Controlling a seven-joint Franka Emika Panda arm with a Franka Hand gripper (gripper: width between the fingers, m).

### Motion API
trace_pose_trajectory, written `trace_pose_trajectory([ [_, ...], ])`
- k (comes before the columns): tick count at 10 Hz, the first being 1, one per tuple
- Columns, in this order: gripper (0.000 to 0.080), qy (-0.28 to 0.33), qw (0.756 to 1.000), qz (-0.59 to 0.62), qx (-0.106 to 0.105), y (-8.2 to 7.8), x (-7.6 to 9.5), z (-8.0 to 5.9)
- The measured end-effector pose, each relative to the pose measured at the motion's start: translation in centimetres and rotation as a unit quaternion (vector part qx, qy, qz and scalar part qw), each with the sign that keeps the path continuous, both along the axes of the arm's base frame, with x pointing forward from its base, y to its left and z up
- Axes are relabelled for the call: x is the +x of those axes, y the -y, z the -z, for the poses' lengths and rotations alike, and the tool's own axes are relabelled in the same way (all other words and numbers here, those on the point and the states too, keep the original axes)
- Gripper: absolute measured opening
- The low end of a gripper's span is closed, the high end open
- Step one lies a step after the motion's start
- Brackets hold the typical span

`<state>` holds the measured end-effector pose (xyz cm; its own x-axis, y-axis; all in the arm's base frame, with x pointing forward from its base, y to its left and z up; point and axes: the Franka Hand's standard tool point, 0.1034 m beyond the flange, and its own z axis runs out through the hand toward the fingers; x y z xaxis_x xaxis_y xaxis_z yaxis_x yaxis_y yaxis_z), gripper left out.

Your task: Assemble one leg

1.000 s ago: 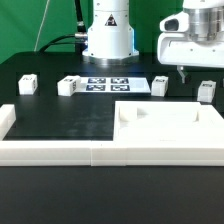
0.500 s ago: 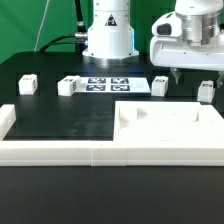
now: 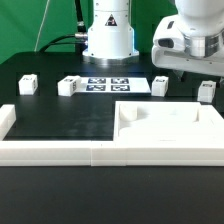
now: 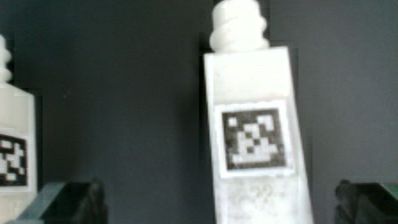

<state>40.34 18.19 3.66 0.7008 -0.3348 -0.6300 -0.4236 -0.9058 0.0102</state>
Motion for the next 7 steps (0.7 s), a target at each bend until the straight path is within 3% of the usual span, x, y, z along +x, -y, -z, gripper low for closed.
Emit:
trace_pose_trajectory([
  [3,0.0649,-0.069,0.997,-0.008,0.042,-0.3,0.1,0.7],
  [7,0.0649,-0.058,0.997,-0.012,0.041,-0.7,-0.2,2.4],
])
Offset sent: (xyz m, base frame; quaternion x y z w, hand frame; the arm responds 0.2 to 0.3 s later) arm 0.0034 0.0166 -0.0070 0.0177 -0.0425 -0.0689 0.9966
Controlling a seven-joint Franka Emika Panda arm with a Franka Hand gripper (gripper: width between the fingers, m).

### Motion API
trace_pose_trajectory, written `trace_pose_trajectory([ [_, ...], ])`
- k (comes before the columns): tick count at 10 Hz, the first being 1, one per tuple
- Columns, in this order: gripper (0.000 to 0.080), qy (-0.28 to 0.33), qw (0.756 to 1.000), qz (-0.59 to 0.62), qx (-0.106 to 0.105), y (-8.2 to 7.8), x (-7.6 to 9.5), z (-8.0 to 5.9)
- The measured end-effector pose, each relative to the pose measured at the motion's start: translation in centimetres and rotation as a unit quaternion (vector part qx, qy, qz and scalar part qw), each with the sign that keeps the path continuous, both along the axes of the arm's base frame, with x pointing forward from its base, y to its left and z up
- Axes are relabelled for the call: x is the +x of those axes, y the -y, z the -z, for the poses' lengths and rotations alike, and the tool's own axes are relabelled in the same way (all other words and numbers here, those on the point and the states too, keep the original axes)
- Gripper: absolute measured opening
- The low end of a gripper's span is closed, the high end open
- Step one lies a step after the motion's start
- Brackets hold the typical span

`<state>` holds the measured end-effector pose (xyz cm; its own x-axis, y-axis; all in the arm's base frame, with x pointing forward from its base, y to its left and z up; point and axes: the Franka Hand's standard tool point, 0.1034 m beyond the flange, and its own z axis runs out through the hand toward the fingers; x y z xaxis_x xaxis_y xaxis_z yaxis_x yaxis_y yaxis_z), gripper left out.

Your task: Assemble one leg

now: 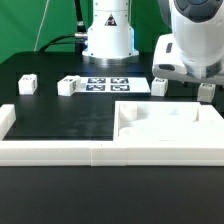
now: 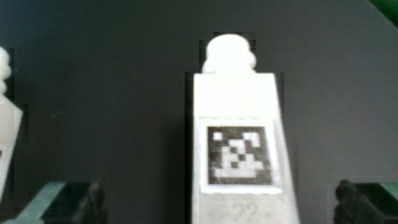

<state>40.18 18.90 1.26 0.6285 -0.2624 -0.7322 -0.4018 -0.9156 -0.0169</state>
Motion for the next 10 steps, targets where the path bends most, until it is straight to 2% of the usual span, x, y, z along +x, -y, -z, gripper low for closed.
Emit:
trace_pose_trajectory([
  [4,0.0649,-0.001,1.0,-0.004,-0.003,-0.42,-0.59,0.49],
  [6,0.0377,-0.001,1.0,-0.004,-0.003,-0.39,-0.63,0.46],
  [7,0.0377,-0.001,1.0,-0.003,-0.003,-0.34,-0.62,0.49],
  [8,0.029,-0.001,1.0,-0.003,-0.003,-0.33,-0.62,0.49],
  [10,0.029,-0.001,1.0,-0.003,-0.003,-0.33,-0.62,0.5],
])
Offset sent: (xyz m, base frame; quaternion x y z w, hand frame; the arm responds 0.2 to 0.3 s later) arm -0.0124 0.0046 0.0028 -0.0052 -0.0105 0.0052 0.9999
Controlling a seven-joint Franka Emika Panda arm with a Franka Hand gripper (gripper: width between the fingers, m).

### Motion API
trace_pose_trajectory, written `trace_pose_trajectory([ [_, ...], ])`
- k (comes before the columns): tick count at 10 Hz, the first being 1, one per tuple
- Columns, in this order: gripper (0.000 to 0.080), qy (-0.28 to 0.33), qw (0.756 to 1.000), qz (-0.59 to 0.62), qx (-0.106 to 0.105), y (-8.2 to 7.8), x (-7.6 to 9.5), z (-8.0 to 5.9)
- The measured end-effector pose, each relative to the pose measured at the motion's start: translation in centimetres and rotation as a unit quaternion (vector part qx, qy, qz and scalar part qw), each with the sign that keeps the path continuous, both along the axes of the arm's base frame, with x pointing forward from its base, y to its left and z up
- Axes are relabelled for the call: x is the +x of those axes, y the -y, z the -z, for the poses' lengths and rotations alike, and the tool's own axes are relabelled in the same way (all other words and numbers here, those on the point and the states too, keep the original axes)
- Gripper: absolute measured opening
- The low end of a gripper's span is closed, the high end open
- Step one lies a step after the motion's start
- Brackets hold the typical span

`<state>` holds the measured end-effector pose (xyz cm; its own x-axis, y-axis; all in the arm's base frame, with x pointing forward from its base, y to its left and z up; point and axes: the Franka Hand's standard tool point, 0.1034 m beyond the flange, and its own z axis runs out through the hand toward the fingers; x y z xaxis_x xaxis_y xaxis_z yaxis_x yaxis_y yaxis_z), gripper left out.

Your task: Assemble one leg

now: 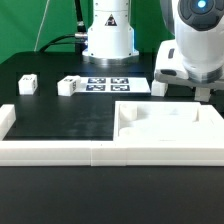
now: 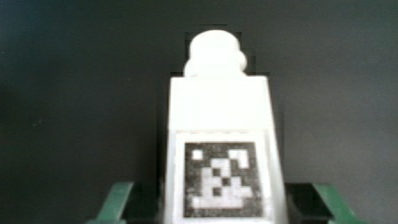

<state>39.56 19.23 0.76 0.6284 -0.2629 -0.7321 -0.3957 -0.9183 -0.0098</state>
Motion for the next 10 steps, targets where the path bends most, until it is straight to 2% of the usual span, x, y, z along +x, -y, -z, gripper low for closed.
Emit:
trace_pose_trajectory([
  [4,0.029,0.001,1.0,0.001,0.0,0.1,0.1,-0.1],
  [5,0.029,-0.012,1.0,-0.004,0.004,0.6,0.4,-1.6],
  [7,0.0291,0.014,1.0,-0.005,-0.004,1.6,1.1,-4.8],
  [8,0.0291,0.018,1.0,-0.004,-0.005,1.9,1.0,-5.7],
  [10,0.0291,0.027,1.0,-0.002,-0.008,1.9,1.3,-5.5],
])
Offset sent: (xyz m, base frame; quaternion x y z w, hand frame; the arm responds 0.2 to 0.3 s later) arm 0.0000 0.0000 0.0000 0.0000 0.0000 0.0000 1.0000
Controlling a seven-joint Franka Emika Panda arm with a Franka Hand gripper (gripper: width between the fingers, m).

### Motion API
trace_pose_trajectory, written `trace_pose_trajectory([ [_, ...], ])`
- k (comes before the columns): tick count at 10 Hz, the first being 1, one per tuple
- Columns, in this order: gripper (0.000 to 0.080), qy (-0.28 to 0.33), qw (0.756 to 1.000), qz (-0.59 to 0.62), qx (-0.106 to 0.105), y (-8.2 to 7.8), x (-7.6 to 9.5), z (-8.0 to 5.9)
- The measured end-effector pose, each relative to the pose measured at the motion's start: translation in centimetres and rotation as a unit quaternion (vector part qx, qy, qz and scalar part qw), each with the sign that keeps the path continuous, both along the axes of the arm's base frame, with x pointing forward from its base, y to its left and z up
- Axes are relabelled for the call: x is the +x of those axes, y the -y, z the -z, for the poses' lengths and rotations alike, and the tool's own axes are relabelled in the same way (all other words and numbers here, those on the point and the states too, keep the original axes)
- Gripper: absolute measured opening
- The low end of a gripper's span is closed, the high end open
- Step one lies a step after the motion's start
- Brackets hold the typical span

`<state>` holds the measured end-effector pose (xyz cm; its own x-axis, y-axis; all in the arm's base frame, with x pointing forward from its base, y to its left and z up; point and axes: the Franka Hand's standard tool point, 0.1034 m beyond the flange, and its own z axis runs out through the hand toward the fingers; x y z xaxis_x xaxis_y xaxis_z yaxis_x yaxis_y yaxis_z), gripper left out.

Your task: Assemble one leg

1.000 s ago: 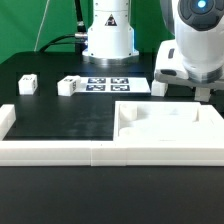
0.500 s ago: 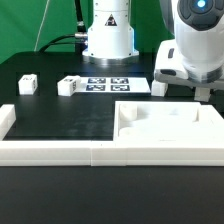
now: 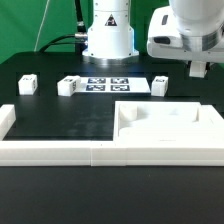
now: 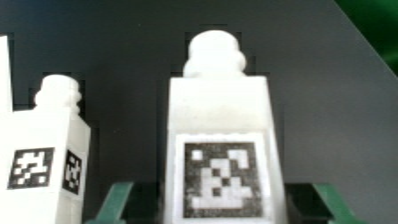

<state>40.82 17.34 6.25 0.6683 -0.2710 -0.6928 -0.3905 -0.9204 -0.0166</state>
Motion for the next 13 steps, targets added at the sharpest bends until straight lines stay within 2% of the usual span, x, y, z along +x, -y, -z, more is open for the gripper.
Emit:
trace_pose_trajectory([
  [1,0.0291,0.047,0.999,0.005,-0.013,-0.2,0.9,0.2],
  [3,0.0291,0.118,0.992,0.006,-0.031,-0.4,0.7,0.3],
  [4,0.0291,0.181,0.982,0.0,-0.049,0.7,1.5,1.7],
  [5,0.0291,0.214,0.975,-0.016,-0.059,1.5,1.6,1.7],
  [7,0.0291,0.284,0.955,-0.054,-0.071,2.5,2.7,-0.1],
  [8,0.0291,0.329,0.939,-0.058,-0.074,2.5,3.0,-0.5],
  [9,0.0291,0.346,0.933,-0.06,-0.075,2.7,2.8,-1.0],
  [11,0.0291,0.427,0.899,-0.071,-0.071,1.8,3.1,-2.6],
  [13,0.0291,0.485,0.871,-0.056,-0.061,0.2,2.6,-2.7],
])
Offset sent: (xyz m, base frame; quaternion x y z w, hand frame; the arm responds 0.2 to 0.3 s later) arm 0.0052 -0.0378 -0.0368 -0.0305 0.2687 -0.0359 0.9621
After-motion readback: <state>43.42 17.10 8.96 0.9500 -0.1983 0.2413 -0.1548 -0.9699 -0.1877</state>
